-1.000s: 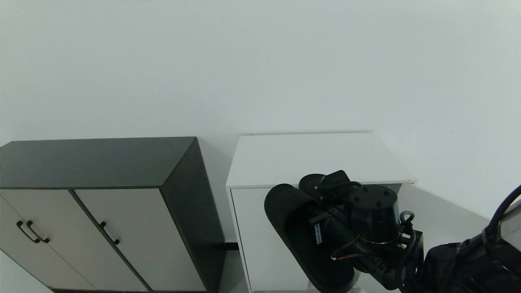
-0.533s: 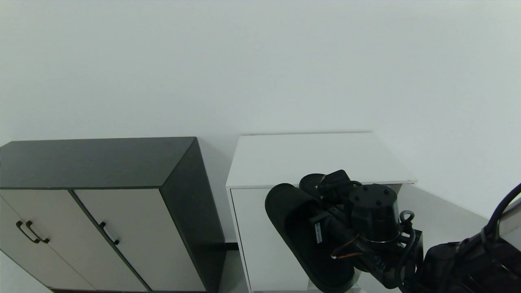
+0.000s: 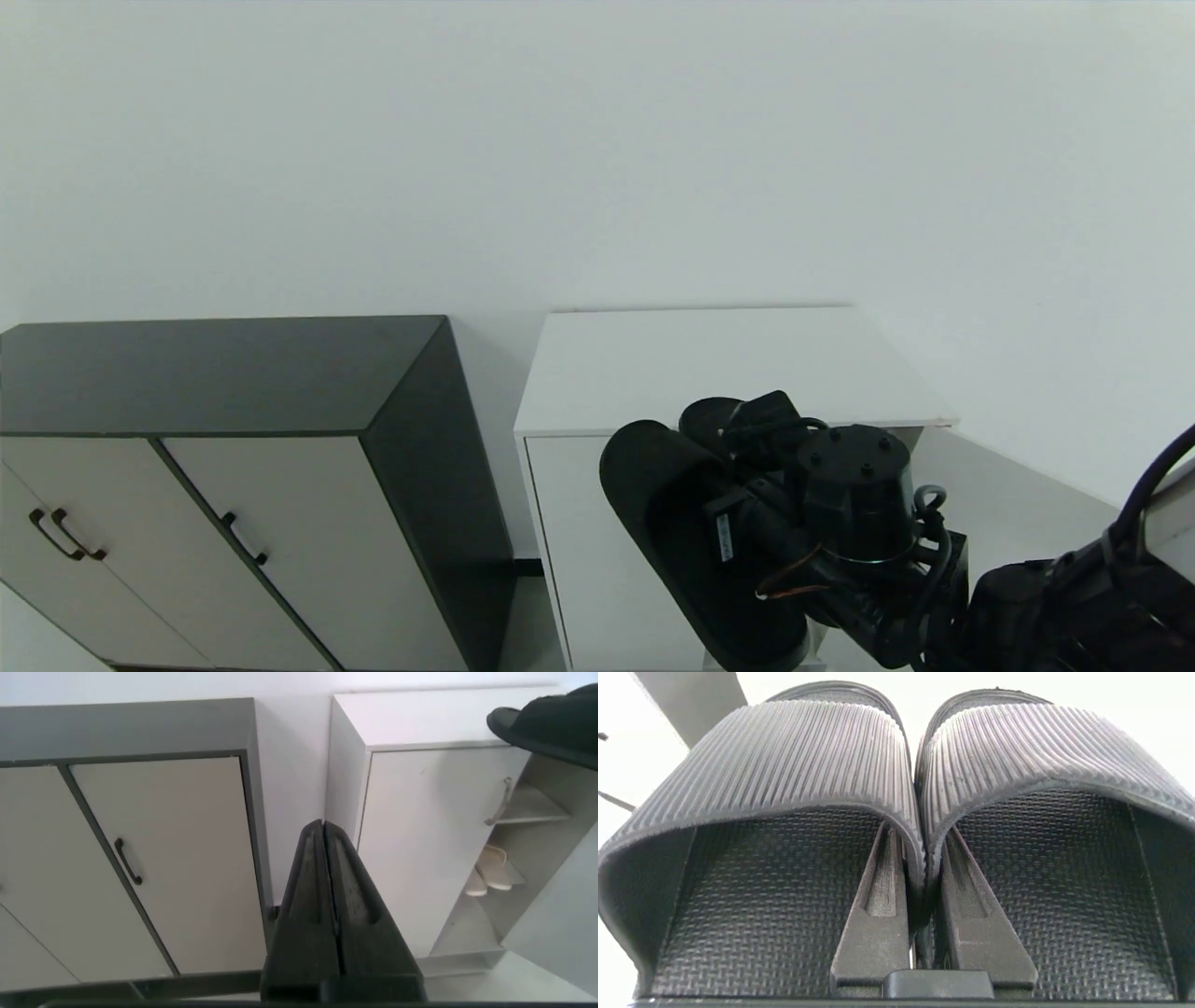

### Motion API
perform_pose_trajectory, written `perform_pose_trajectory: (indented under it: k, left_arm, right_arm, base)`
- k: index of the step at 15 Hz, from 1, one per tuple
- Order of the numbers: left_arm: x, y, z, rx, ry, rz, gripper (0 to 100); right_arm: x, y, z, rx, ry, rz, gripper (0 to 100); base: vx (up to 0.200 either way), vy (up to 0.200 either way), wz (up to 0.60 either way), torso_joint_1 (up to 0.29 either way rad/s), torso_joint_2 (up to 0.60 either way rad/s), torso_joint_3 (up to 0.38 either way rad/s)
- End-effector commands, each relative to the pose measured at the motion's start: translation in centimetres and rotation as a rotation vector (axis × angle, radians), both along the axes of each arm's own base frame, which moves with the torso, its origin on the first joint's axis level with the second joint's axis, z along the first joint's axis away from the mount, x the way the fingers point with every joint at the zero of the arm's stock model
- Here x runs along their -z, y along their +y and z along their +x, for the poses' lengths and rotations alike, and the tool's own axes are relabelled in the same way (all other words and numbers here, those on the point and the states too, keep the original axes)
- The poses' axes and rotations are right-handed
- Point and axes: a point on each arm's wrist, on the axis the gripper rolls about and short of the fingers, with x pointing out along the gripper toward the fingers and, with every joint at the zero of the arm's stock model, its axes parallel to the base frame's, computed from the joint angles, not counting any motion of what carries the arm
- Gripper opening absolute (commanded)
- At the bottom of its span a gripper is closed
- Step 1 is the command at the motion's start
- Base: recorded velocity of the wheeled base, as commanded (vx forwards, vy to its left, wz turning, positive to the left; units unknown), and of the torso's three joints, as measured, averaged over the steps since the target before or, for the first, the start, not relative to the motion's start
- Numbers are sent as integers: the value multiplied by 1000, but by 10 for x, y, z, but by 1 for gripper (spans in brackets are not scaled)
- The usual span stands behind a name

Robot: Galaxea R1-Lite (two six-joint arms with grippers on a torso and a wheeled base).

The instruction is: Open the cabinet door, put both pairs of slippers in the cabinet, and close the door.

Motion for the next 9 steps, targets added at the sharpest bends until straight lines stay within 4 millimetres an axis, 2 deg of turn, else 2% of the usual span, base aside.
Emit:
perform_pose_trajectory:
  k: [1, 9]
  left_arm:
    - [0, 0, 0, -1, -1, 0, 0]
    - [0, 0, 0, -1, -1, 0, 0]
  right_arm:
    - [0, 0, 0, 3, 0, -2, 0]
    - [2, 2, -5, -17, 5, -5, 0]
  base:
    - [0, -200, 0, 17, 7, -7]
    - [0, -200, 0, 4, 2, 2]
